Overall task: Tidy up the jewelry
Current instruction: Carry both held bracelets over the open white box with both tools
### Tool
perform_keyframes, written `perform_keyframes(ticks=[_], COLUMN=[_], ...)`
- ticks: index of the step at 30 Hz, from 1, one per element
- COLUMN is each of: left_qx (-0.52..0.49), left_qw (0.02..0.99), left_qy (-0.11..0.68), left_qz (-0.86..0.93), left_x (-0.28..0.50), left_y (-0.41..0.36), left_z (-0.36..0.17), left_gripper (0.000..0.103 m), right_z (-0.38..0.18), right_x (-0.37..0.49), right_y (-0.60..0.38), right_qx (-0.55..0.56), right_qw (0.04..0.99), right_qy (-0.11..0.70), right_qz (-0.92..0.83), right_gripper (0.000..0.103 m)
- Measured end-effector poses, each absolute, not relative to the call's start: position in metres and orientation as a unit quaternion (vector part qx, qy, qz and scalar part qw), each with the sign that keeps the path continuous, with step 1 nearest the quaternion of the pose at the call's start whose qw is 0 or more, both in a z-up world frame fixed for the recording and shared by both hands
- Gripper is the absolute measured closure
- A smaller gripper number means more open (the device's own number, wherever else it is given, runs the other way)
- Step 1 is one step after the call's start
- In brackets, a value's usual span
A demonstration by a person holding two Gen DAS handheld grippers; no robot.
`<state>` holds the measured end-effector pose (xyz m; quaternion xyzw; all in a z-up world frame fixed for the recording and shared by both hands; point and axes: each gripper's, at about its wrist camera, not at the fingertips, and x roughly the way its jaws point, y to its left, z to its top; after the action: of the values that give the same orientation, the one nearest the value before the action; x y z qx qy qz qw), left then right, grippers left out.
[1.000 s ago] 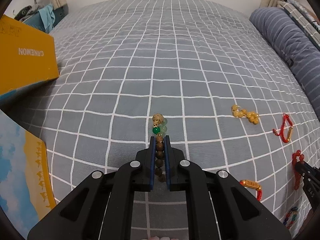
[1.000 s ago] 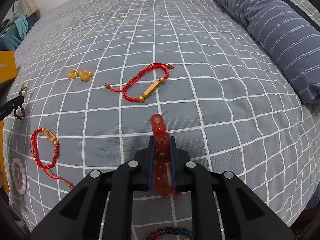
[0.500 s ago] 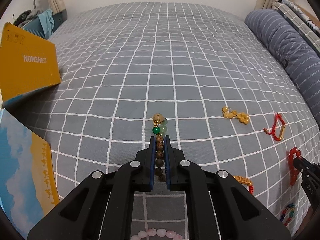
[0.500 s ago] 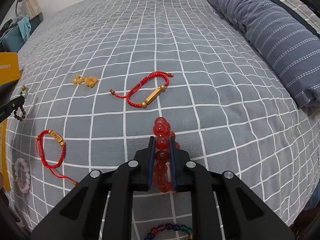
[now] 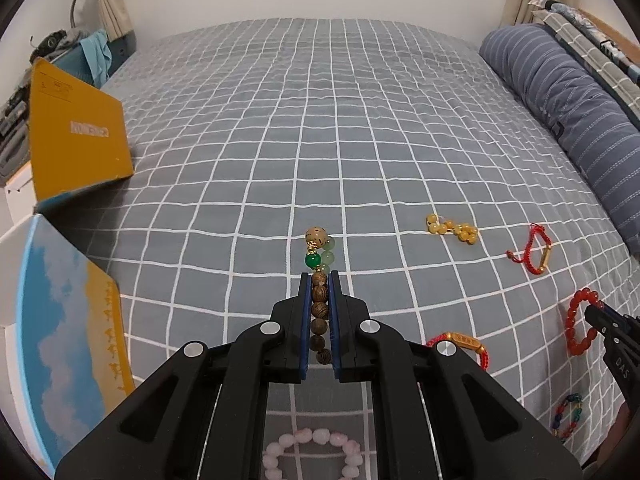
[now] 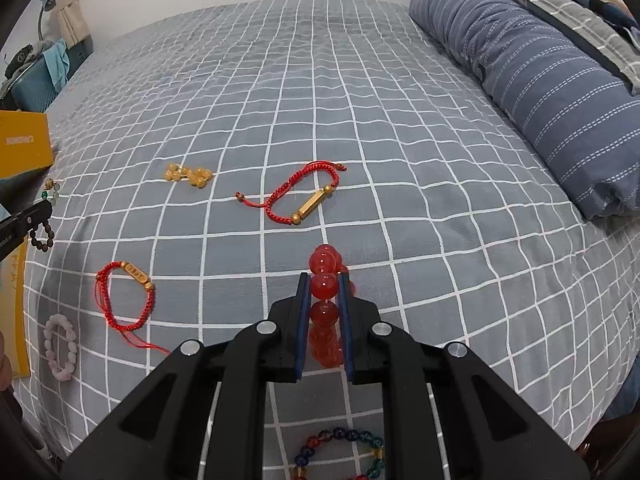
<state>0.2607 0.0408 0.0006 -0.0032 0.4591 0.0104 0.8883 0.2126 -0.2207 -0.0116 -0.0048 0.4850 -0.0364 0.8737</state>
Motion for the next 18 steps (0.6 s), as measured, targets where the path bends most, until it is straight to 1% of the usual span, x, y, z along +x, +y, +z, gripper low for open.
perform_keyframes(ticks=[9,18], left_qx=[-0.001,-0.001], left_qw=[0.894,0.901], left_qy=[0.448,0.434], left_qz=[0.003,-0.001], left_x=[0.240,0.215], left_y=[0.038,0.041], left_z=[0.022,0.047], left_gripper=[0.096,0.096], right_z=[0.004,0.031], right_x=[0.197,0.175], right_y=[-0.215,-0.206], right_qx=[-0.011,-0.013], right_qw=[0.881,0.890], right_qy=[0.471,0.455], right_qz=[-0.037,-0.034], right_gripper=[0.090,0.090])
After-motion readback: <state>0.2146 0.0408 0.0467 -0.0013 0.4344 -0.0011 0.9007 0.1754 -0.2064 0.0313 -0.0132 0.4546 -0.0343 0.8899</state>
